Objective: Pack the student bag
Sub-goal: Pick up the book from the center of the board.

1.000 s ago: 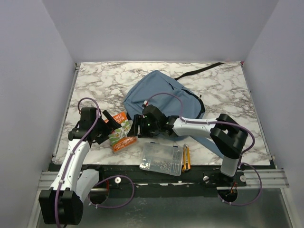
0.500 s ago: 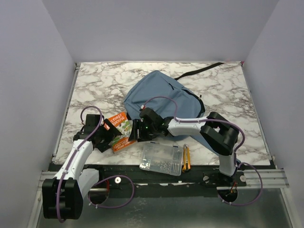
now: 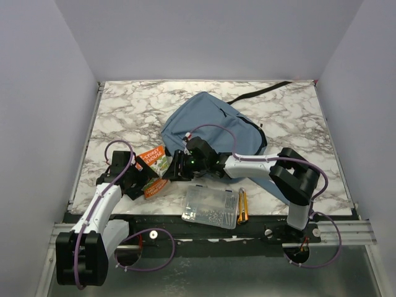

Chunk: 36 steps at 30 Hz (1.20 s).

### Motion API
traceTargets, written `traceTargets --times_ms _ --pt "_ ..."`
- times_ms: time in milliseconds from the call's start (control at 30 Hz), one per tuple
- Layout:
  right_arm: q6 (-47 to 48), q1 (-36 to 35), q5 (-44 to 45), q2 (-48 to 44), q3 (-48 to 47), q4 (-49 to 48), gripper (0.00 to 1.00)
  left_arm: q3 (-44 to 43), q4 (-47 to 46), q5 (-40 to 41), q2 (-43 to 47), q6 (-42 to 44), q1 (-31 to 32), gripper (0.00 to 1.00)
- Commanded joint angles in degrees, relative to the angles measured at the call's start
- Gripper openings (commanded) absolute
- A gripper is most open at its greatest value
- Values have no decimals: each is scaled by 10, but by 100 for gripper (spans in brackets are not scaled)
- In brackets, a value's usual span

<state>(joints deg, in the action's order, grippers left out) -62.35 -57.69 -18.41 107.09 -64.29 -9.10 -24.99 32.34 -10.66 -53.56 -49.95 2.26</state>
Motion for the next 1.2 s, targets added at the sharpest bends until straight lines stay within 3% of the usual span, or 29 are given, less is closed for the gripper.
traceTargets --times_ms 0,300,433,500,567,600,767,900,1000,1167 --pt "-50 0 -34 0 19 -61 47 12 -16 -3 6 -13 -1 95" --pt "-30 2 -14 24 7 -28 27 6 -16 -18 42 5 2 95" --pt "-2 2 -5 30 -11 10 26 -12 -5 -18 48 19 7 96" --pt "5 2 -4 33 -16 15 19 -26 6 -25 40 27 9 97" --pt "6 2 -6 34 -20 16 3 -48 26 -27 32 31 10 98" --pt "3 2 -8 33 -21 14 1 -57 35 -27 30 34 11 98" --pt "-49 22 -65 12 -7 -26 0 -85 69 -12 54 44 10 98" --pt "-125 53 -115 -25 42 -134 1 -114 110 20 88 31 9 98" --pt "-149 66 -125 -43 45 -152 1 -128 140 38 115 3 3 98" --pt "-206 83 -136 -52 65 -214 1 -102 150 -3 146 -56 -44 98"
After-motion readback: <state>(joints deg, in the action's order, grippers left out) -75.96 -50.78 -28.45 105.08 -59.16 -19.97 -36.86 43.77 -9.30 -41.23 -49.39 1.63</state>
